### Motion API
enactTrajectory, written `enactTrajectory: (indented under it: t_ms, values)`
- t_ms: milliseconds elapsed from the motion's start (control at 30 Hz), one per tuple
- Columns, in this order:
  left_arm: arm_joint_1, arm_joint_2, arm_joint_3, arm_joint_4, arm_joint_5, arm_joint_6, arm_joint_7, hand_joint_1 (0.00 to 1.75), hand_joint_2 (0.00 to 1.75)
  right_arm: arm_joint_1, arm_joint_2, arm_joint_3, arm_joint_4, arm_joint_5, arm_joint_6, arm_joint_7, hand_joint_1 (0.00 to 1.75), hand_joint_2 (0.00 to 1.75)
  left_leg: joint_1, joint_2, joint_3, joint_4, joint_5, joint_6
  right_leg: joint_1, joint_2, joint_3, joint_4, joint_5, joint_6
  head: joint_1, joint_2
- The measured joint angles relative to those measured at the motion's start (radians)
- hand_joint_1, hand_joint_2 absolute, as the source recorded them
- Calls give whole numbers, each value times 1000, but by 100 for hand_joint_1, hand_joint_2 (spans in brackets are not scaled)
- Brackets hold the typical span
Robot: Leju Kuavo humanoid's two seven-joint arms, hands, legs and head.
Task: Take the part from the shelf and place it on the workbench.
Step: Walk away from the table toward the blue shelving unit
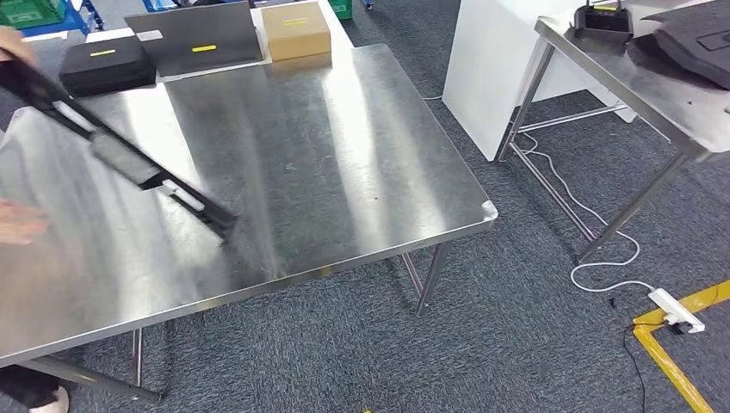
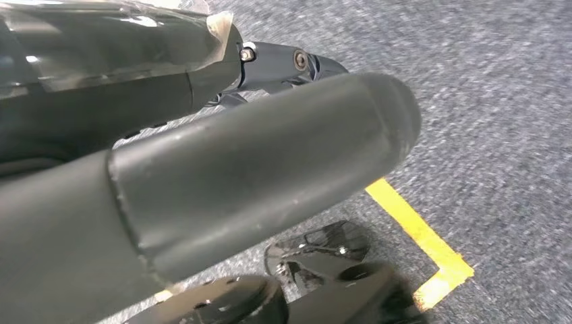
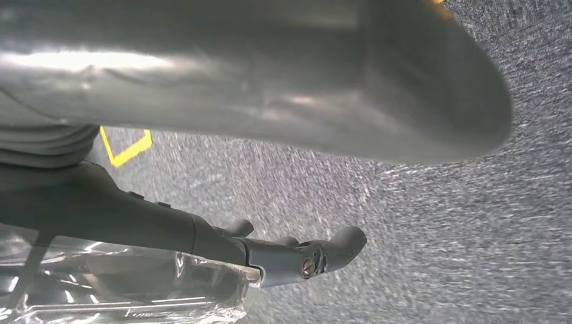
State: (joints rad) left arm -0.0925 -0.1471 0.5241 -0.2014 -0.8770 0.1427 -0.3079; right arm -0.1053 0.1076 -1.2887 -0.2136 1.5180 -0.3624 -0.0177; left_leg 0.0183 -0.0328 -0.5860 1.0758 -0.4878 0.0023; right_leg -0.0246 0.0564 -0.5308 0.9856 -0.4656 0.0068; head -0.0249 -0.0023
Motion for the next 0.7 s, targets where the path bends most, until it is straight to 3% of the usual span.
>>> enactTrajectory:
  t_ms: [67, 133, 200, 267, 333, 367, 400, 467, 533, 567, 600, 667, 700]
  values:
    - [-1, 1, 0, 0, 0, 0, -1, 0, 0, -1, 0, 1, 0, 0, 0, 0, 0, 0, -2, -22, 32, -69, 18, 7, 3, 17, -6, 0, 1, 8, 0, 0]
    - [-1, 2, 0, 0, 1, 1, -1, 0, 0, 0, 0, 2, 0, 1, 0, -1, 0, 0, -9, -9, 33, -72, 18, 20, 4, 29, -13, -4, 4, 23, 0, 0]
    - [-2, 1, 0, 0, 2, 2, -2, 0, 0, 2, 0, 4, 0, 1, 0, -2, 0, 0, -10, 10, 37, -83, 25, 39, 5, 12, -24, 12, -7, 33, 1, 0]
    - [-3, 1, 0, 0, 2, 4, -2, 0, 0, 1, 0, 7, 1, 1, 0, -2, 0, 0, -9, 31, 39, -91, 30, 52, 7, -27, -67, 102, -57, 29, 4, 0]
    - [-1, 0, 0, 0, 2, 4, -2, 0, 0, 0, 0, 8, 1, 1, 0, -2, 0, 0, -13, 54, 38, -92, 28, 57, 8, -42, -136, 243, -120, 26, 6, 0]
    - [0, 0, 0, 0, 2, 4, -2, 0, 0, 1, 0, 9, 1, 0, 0, -2, 0, 0, -15, 65, 37, -91, 28, 58, 8, -44, -157, 286, -133, 29, 5, 0]
    - [1, 0, 0, 0, 1, 4, -2, 0, 0, 2, 0, 9, 2, 0, 0, -1, 0, 0, -17, 76, 38, -91, 27, 58, 8, -45, -156, 290, -130, 35, 6, 0]
    - [0, 0, 0, 0, -1, 3, -1, 0, 0, 4, -2, 10, 2, -1, 0, -1, 0, 0, -19, 96, 41, -91, 26, 56, 9, -67, -91, 173, -83, 47, 7, 0]
    - [0, -1, 0, 0, -1, 2, 0, 0, 0, 0, -3, 12, 2, 1, 0, 1, 0, 0, -26, 115, 46, -89, 20, 49, 16, -119, -18, 35, -33, 43, 7, 0]
    - [1, -1, 0, 0, -1, 2, 0, 0, 0, -2, -3, 14, 2, 1, 0, 1, 0, 0, -29, 125, 50, -87, 17, 45, 19, -136, -2, 1, -19, 37, 6, 0]
    - [1, -1, 0, 0, -2, 2, 1, 0, 0, -3, -3, 15, 2, 2, 0, 2, 0, 0, -31, 135, 54, -87, 14, 40, 23, -140, 0, -9, -12, 30, 5, 0]
    - [-1, -2, 0, 0, -2, 2, 1, 0, 0, -2, -1, 15, 2, 3, 0, 5, 0, 0, -29, 152, 59, -85, 8, 31, 16, -115, -1, -12, -4, 17, 5, 0]
    - [-2, -2, 0, 0, -2, 3, 1, 0, 0, -2, 0, 16, 2, 3, 0, 6, 0, 0, -26, 142, 56, -73, -3, 26, 10, -103, 1, -14, 0, 10, 5, 0]
